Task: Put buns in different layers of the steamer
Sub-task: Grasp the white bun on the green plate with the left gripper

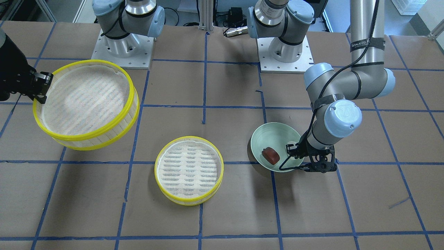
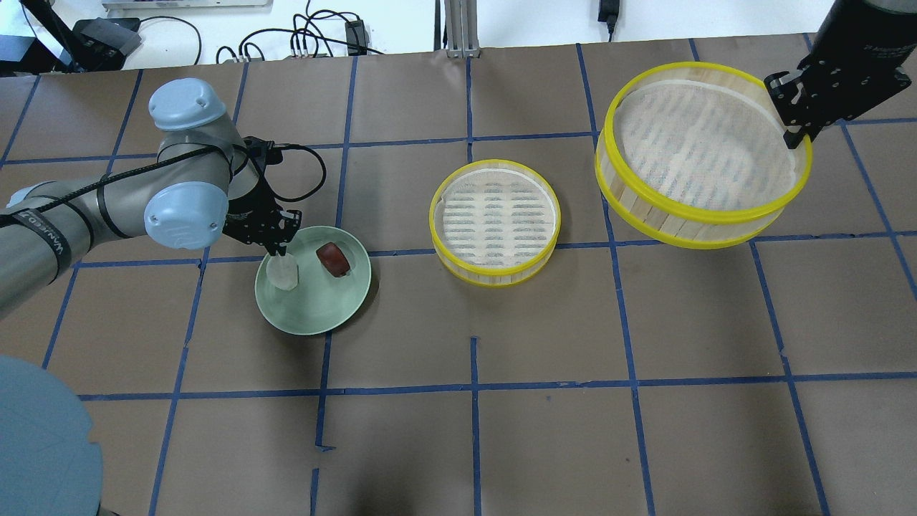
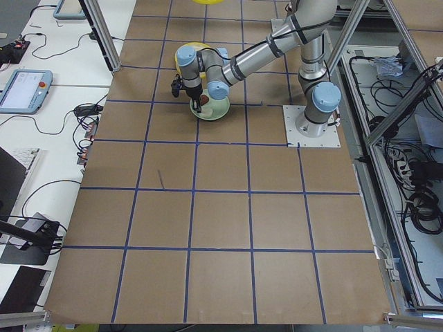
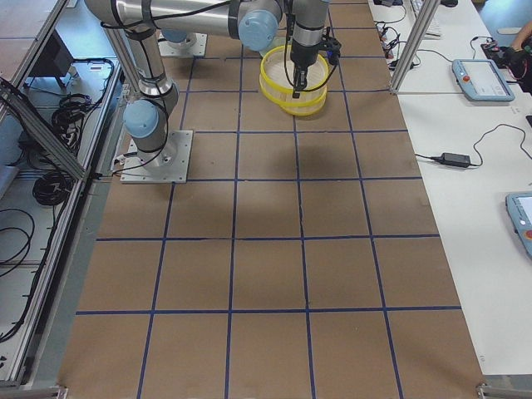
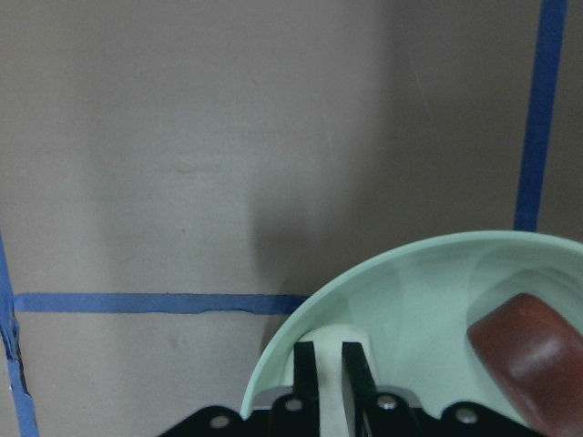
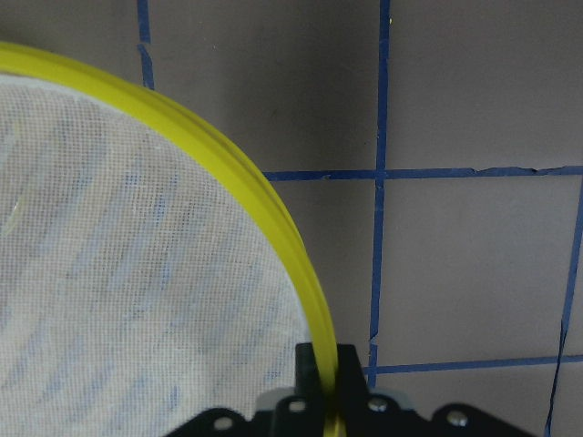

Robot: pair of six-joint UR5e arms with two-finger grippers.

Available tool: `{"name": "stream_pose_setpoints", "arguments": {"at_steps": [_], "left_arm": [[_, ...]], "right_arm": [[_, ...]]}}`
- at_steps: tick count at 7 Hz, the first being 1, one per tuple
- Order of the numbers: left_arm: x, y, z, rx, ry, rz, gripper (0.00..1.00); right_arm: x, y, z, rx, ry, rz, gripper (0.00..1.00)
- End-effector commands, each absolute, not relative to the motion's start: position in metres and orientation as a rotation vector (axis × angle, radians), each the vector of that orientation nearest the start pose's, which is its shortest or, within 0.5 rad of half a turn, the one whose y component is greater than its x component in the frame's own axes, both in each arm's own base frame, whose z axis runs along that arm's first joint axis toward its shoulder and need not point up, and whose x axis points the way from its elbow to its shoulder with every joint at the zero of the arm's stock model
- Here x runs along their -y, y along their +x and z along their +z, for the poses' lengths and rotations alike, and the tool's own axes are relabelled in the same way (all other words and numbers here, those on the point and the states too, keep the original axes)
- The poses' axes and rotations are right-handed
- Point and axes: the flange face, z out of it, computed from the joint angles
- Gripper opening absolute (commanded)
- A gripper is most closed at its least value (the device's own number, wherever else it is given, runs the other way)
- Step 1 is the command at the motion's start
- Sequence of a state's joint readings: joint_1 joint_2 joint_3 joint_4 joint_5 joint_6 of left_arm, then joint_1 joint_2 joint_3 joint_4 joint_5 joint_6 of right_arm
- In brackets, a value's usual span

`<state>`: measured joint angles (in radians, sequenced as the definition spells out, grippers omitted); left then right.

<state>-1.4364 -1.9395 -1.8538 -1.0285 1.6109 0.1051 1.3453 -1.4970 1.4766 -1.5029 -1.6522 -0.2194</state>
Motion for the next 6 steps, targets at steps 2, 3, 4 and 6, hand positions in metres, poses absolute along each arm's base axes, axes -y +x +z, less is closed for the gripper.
{"name": "stream_pose_setpoints", "arguments": {"at_steps": [2, 3, 4, 6], "left_arm": [[0.57, -0.055, 0.217, -3.116, -0.033, 0.158, 0.98], [0.569, -0.055, 0.216, -3.119, -0.036, 0.167, 1.0], [0.563, -0.056, 0.21, -3.133, -0.051, 0.192, 1.0], [0.551, -0.059, 0.201, -3.144, -0.052, 0.234, 0.98]], "right_arm": [[0.533, 0.006, 0.49, -3.207, 0.007, 0.103, 0.08], [0.533, 0.007, 0.49, -3.207, 0.004, 0.103, 0.08], [0.534, 0.007, 0.49, -3.207, 0.004, 0.103, 0.08], [0.534, 0.007, 0.49, -3.207, 0.004, 0.103, 0.08]]}}
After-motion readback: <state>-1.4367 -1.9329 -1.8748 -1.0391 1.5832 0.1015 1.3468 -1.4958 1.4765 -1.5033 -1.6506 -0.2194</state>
